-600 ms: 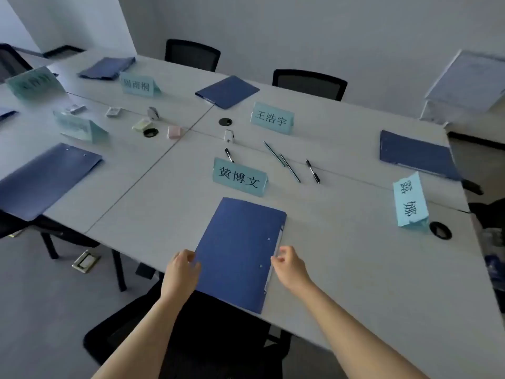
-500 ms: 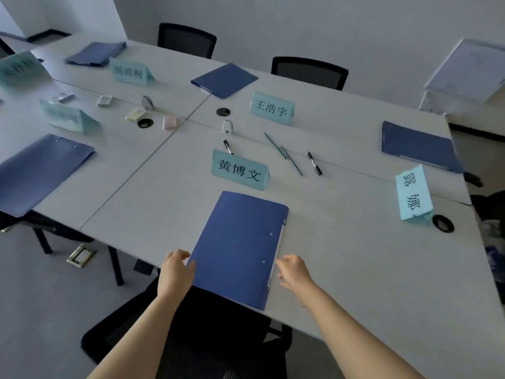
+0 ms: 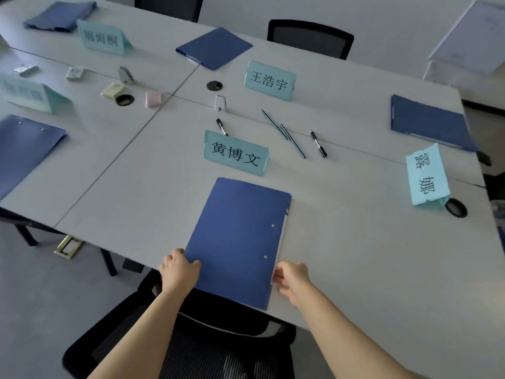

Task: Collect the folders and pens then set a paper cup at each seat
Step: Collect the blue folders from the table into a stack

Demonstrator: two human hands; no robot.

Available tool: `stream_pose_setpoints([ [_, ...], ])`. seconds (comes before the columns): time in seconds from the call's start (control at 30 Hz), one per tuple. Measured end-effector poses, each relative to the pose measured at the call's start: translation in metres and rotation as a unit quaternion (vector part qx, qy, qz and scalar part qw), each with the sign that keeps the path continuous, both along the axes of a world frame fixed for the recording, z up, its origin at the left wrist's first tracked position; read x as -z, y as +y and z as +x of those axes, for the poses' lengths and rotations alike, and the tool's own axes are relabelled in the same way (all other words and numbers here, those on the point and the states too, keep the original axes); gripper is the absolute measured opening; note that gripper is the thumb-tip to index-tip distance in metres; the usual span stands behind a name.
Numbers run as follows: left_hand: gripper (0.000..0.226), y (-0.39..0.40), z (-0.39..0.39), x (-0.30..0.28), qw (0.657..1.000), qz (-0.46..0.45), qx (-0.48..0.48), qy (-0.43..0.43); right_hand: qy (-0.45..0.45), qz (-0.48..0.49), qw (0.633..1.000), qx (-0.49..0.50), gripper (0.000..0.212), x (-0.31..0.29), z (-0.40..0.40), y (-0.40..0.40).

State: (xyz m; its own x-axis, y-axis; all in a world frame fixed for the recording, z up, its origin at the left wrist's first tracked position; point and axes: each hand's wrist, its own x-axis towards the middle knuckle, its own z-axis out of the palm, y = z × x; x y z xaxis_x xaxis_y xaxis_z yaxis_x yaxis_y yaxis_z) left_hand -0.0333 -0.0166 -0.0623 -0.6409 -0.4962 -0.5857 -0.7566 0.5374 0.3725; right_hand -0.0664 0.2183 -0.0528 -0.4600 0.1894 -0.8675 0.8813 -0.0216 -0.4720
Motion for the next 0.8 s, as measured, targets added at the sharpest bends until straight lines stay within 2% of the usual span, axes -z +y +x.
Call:
stream_pose_setpoints([
  [0.17, 0.055, 0.0, -0.001, 0.006, 0.999, -0.001, -0.05, -0.011, 0.0, 0.002, 1.0, -0.011, 0.006, 0.007, -0.001, 0.001],
  [0.27, 0.053, 0.001, 0.0, 0.004, 0.993, 0.002, -0.114, -0.034, -0.01, -0.014, 0.999, -0.028, 0.028, 0.007, 0.001, 0.001],
  [0.3, 0.049, -0.001, 0.001, 0.005, 0.991, 0.006, -0.128, -0.029, -0.011, -0.024, 0.999, -0.033, 0.029, 0.007, 0.001, 0.001],
  [0.4, 0.018, -0.01, 0.002, 0.01, 0.99, 0.025, -0.139, 0.003, -0.008, -0.053, 0.997, -0.048, 0.025, 0.003, 0.003, -0.003],
  [0.5, 0.023, -0.012, 0.004, 0.004, 0.991, 0.029, -0.127, 0.017, 0.016, -0.064, 0.997, -0.048, 0.024, 0.0, 0.003, -0.003],
  [0.63, 0.027, -0.008, 0.013, -0.009, 0.989, 0.075, -0.125, 0.007, 0.024, -0.075, 0.995, -0.063, 0.037, -0.01, 0.007, 0.002],
  [0.73, 0.022, -0.005, 0.024, -0.021, 0.978, 0.125, -0.162, 0.023, 0.053, -0.093, 0.991, -0.077, 0.018, -0.025, 0.012, 0.011],
  [0.8, 0.027, -0.001, 0.033, -0.03, 0.97, 0.145, -0.186, 0.055, 0.075, -0.106, 0.988, -0.08, 0.018, -0.036, 0.015, 0.019],
])
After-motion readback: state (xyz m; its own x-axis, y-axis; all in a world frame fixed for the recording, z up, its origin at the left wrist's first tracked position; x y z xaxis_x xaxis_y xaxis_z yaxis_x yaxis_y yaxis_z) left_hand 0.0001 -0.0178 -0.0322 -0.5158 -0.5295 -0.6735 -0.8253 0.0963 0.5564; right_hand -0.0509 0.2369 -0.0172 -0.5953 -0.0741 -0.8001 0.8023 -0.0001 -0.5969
